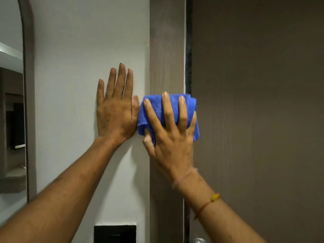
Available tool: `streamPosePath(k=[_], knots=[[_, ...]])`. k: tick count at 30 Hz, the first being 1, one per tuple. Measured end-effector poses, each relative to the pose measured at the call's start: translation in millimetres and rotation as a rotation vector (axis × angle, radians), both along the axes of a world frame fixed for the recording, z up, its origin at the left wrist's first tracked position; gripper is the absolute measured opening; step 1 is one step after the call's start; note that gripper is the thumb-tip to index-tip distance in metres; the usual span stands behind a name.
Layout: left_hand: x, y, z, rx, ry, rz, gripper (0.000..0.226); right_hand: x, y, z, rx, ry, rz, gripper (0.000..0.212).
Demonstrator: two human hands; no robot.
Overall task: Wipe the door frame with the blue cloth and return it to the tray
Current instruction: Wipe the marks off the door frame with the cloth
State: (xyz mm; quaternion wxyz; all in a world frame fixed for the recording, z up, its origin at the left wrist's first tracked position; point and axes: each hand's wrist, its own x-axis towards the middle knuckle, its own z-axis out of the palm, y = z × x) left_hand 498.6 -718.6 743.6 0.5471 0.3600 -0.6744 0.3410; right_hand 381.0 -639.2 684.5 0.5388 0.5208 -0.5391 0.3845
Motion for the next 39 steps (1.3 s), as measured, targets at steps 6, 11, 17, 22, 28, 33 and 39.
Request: streamPosePath(k=[6,11,17,22,28,33,39], knots=[[0,-1,2,-0.001,0.013,-0.012,0.06,-2,-3,99,-0.011,0.021,0.005,0.063],[1,1,1,0.014,-0.002,-0.004,0.061,3,-2,21,-0.049,-0.05,0.051,0.063],[0,0,0,-0.003,0.004,-0.022,0.06,-7,6,51,0.028,0.06,0.021,0.061],[1,-1,0,-0.008,0.011,-0.034,0.06,-4,-4,79,-0.041,-0.008,0.014,0.062],[1,2,1,-0.003,0.011,-0.014,0.06,-5,4,18,0.015,0.009,0.022,0.063],[0,0,2,-0.009,0.017,-0.023,0.06,-10,2,91,0.019,0.067,0.008,0.064],[1,-1,0,0.0,0.009,-0.005,0.062,1,0,-6,-0.016,-0.051,0.032,0.065]])
